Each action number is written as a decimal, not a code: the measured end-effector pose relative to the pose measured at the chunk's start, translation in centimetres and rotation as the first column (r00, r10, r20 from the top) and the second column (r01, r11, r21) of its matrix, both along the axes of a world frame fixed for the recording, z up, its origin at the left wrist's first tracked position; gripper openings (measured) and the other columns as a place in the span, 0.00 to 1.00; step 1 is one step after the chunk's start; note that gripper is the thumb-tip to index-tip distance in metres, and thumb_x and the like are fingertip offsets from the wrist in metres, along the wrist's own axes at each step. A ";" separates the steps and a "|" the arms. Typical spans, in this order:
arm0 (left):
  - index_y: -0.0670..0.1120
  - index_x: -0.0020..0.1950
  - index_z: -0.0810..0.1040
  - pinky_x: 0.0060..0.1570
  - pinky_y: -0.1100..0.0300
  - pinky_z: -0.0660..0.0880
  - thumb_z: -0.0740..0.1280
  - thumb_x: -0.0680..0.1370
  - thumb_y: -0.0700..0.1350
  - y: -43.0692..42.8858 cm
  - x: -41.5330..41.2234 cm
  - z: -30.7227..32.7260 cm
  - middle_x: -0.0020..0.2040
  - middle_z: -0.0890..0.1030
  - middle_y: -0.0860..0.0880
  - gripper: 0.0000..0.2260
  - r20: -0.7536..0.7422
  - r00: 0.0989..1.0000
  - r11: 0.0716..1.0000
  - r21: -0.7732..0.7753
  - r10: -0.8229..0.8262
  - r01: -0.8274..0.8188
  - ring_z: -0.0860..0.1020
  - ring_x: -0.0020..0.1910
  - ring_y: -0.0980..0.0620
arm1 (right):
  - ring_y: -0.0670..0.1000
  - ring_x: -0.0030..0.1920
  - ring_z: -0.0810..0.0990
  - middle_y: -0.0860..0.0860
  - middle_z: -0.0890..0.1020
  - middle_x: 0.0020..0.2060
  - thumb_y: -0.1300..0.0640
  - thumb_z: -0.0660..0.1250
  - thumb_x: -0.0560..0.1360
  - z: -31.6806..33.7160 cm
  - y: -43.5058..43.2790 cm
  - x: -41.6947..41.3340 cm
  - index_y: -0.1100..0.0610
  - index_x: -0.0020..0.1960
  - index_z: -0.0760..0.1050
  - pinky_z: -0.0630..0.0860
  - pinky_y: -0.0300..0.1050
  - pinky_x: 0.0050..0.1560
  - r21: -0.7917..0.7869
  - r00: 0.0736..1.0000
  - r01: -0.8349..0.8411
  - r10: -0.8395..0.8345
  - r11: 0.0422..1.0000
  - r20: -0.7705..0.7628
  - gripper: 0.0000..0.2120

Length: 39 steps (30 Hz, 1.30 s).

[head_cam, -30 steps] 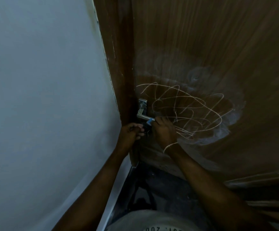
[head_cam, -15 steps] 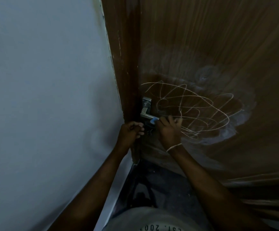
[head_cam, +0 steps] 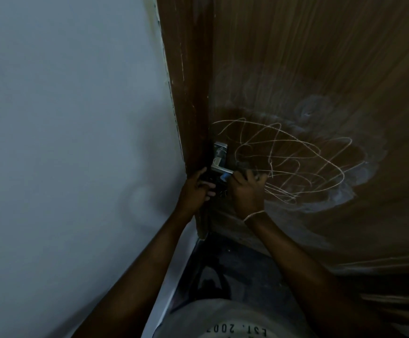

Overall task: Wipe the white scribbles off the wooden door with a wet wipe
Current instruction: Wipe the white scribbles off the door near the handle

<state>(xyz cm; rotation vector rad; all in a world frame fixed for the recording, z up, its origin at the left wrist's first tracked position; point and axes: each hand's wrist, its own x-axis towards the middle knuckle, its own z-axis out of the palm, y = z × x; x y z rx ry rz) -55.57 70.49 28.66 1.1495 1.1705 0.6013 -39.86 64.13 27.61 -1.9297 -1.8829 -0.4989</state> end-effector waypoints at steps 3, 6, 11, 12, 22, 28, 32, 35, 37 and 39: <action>0.55 0.77 0.63 0.45 0.59 0.77 0.61 0.79 0.33 0.0 -0.3 -0.1 0.52 0.83 0.46 0.29 -0.018 0.999 0.999 0.005 -0.047 0.047 0.82 0.44 0.49 | 0.56 0.49 0.76 0.49 0.82 0.48 0.54 0.60 0.75 -0.1 -0.2 0.6 0.53 0.53 0.81 0.66 0.54 0.51 0.035 1.000 0.023 -0.022 0.999 -0.001 0.13; 0.57 0.76 0.64 0.44 0.60 0.78 0.61 0.81 0.37 -0.1 0.1 0.1 0.54 0.83 0.45 0.27 -0.055 0.995 0.995 0.047 -0.086 0.088 0.82 0.45 0.49 | 0.56 0.51 0.75 0.49 0.81 0.49 0.53 0.69 0.72 0.4 1.5 -1.4 0.52 0.52 0.80 0.63 0.53 0.52 -0.009 1.000 0.026 -0.026 1.000 0.007 0.09; 0.56 0.76 0.64 0.45 0.60 0.77 0.60 0.81 0.36 0.1 0.0 0.3 0.50 0.83 0.48 0.26 -0.051 0.993 0.993 0.048 -0.107 0.110 0.81 0.45 0.50 | 0.57 0.51 0.75 0.49 0.82 0.49 0.49 0.63 0.73 0.1 1.1 -1.2 0.52 0.52 0.80 0.64 0.55 0.52 -0.022 1.000 0.026 -0.026 0.999 0.005 0.12; 0.57 0.76 0.64 0.45 0.59 0.77 0.60 0.81 0.36 0.2 -0.1 0.3 0.49 0.83 0.49 0.27 -0.057 0.991 0.991 0.044 -0.122 0.125 0.82 0.45 0.50 | 0.57 0.50 0.75 0.49 0.82 0.48 0.50 0.61 0.74 0.1 0.9 -0.9 0.52 0.52 0.80 0.64 0.55 0.51 0.001 1.000 0.021 -0.021 1.000 -0.002 0.13; 0.56 0.76 0.64 0.44 0.58 0.77 0.58 0.81 0.34 1.3 -1.1 1.3 0.52 0.82 0.43 0.27 -0.136 0.962 0.971 -0.001 -0.235 0.237 0.80 0.47 0.47 | 0.57 0.52 0.76 0.48 0.82 0.51 0.51 0.74 0.71 0.5 2.0 -2.4 0.51 0.53 0.81 0.65 0.55 0.53 -0.051 0.998 0.069 -0.069 0.996 -0.003 0.12; 0.55 0.76 0.66 0.46 0.57 0.78 0.58 0.82 0.39 1.6 -0.9 1.5 0.54 0.80 0.46 0.23 -0.161 0.963 0.976 -0.018 -0.217 0.217 0.81 0.48 0.48 | 0.58 0.54 0.77 0.50 0.82 0.54 0.50 0.71 0.73 1.1 3.3 -4.3 0.52 0.55 0.81 0.69 0.57 0.54 -0.144 0.998 0.061 -0.063 0.988 -0.009 0.12; 0.55 0.76 0.65 0.41 0.60 0.76 0.57 0.81 0.35 1.9 -1.1 1.7 0.49 0.81 0.45 0.25 -0.141 0.958 0.969 -0.029 -0.248 0.247 0.79 0.44 0.49 | 0.57 0.52 0.77 0.49 0.82 0.49 0.54 0.72 0.72 0.9 2.3 -3.1 0.52 0.52 0.81 0.67 0.56 0.53 -0.101 0.996 0.092 -0.093 0.991 -0.007 0.09; 0.55 0.76 0.65 0.42 0.59 0.77 0.57 0.81 0.35 1.9 -1.0 1.8 0.53 0.81 0.44 0.25 -0.147 0.960 0.971 -0.025 -0.240 0.239 0.80 0.46 0.48 | 0.57 0.52 0.76 0.49 0.82 0.50 0.54 0.71 0.73 1.5 2.7 -3.8 0.52 0.51 0.81 0.66 0.55 0.53 -0.055 0.997 0.081 -0.082 0.995 -0.017 0.08; 0.54 0.76 0.66 0.44 0.58 0.77 0.57 0.81 0.35 1.8 -0.9 1.7 0.53 0.81 0.43 0.25 -0.143 0.962 0.972 -0.020 -0.233 0.233 0.80 0.47 0.47 | 0.57 0.52 0.77 0.49 0.82 0.51 0.53 0.72 0.72 1.9 2.9 -4.4 0.52 0.52 0.81 0.68 0.55 0.53 -0.091 0.996 0.076 -0.079 0.993 -0.033 0.09; 0.53 0.76 0.66 0.45 0.57 0.76 0.57 0.81 0.34 1.9 -0.9 1.8 0.54 0.81 0.42 0.26 -0.144 0.963 0.973 -0.029 -0.230 0.228 0.80 0.48 0.46 | 0.57 0.52 0.77 0.50 0.82 0.50 0.53 0.72 0.72 2.0 2.1 -3.9 0.52 0.51 0.81 0.69 0.55 0.53 -0.135 0.994 0.076 -0.086 0.988 -0.069 0.09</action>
